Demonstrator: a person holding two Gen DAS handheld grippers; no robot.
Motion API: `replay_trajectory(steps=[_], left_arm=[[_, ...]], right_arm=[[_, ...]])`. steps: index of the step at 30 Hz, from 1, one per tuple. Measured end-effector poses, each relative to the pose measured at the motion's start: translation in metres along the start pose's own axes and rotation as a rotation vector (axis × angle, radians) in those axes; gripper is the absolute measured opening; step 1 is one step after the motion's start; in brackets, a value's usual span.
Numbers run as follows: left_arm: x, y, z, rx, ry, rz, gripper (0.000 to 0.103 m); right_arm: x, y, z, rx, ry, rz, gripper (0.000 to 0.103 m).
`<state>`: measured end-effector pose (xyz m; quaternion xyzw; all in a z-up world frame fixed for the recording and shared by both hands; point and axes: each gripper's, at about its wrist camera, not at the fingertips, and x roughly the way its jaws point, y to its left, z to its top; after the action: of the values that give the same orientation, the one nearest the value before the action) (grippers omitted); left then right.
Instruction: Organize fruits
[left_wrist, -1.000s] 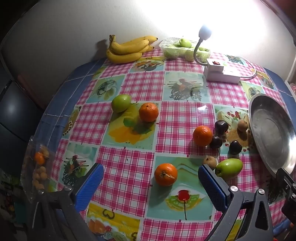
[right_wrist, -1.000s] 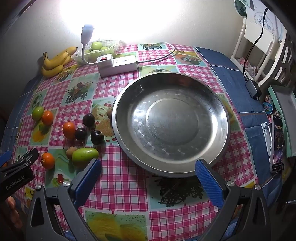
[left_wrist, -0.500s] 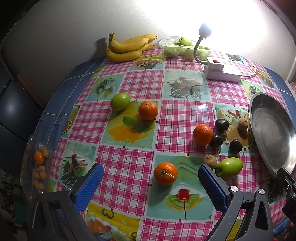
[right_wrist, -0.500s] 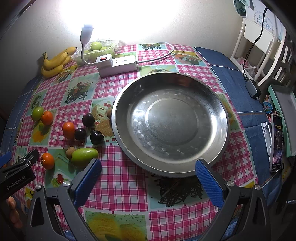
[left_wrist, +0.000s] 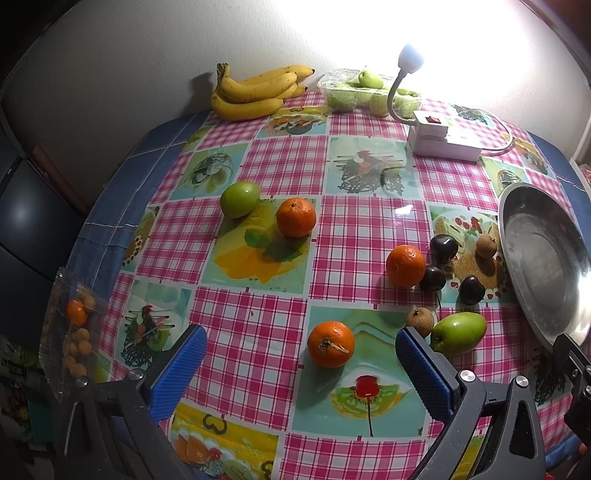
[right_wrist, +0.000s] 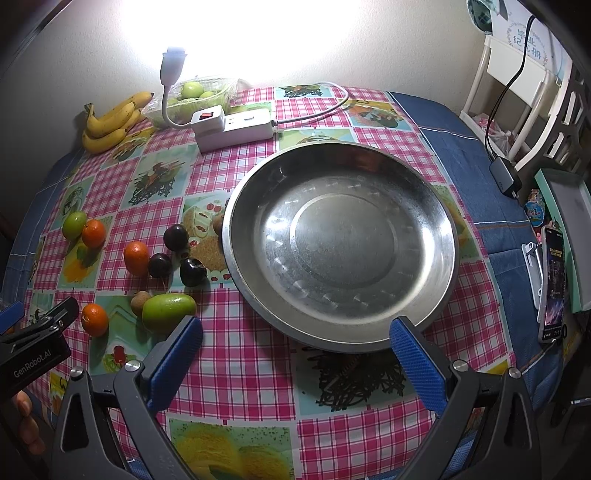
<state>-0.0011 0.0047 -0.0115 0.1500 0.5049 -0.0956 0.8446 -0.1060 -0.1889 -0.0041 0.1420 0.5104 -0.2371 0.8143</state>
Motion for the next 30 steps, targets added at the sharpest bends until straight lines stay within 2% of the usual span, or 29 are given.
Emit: replay_trajectory(steps=[30], left_arm=[[0.0022,0.0023,0.0049,-0.007,0.030,-0.003,0.103]], right_arm=[[0.0012,-0.0001,0.0002,-0.002,0.005,-0.002,0.101]])
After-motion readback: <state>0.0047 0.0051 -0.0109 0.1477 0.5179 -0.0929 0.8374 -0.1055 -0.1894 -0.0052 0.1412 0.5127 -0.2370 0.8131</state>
